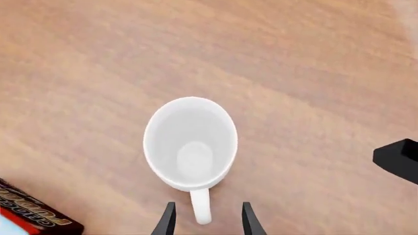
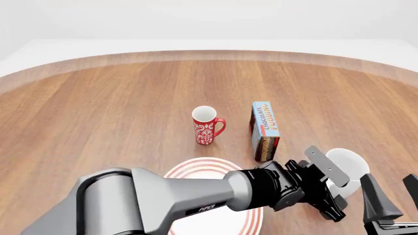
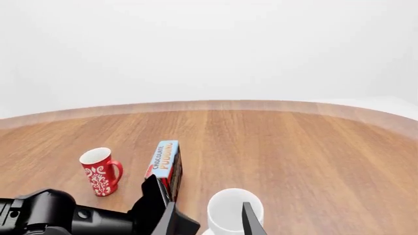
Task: Pick up the white mug and put it on the plate, and put the chocolate pudding to the right of the plate.
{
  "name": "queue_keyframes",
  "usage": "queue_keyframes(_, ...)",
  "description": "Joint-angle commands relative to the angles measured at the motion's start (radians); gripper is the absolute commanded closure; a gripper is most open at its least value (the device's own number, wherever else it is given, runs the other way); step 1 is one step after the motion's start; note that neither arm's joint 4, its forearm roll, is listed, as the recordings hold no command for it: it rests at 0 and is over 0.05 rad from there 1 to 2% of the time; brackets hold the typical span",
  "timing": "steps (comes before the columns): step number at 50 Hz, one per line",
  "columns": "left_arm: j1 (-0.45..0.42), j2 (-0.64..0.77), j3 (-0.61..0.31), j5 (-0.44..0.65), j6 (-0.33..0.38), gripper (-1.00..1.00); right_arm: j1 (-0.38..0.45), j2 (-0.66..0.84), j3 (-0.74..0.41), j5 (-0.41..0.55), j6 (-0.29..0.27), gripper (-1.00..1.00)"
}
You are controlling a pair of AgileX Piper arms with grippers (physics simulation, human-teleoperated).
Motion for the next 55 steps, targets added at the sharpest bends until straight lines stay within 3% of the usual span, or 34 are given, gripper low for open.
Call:
queue_keyframes(1,-0.004,0.015,-0.017,0.022,-0.012,-1.00,0.000,0.000,-0.001,0.001,0.001,-1.00)
queue_keyframes(26,0.002,0.053,-0.063,0.059,-0.038,-1.00,0.001,0.000,-0.001,0.000,0.003,-1.00)
queue_keyframes(48,-0.010,0.051,-0.045,0.050,-0.052,-1.00,0.001,0.000,-0.001,0.001,0.003,-1.00)
queue_keyframes(49,-0.008,0.051,-0.046,0.051,-0.044,1.00,0.001,0.000,-0.001,0.001,0.002,-1.00)
queue_keyframes(55,-0.008,0.041,-0.043,0.047,-0.040,1.00,0.001,0.000,-0.001,0.001,0.002,-1.00)
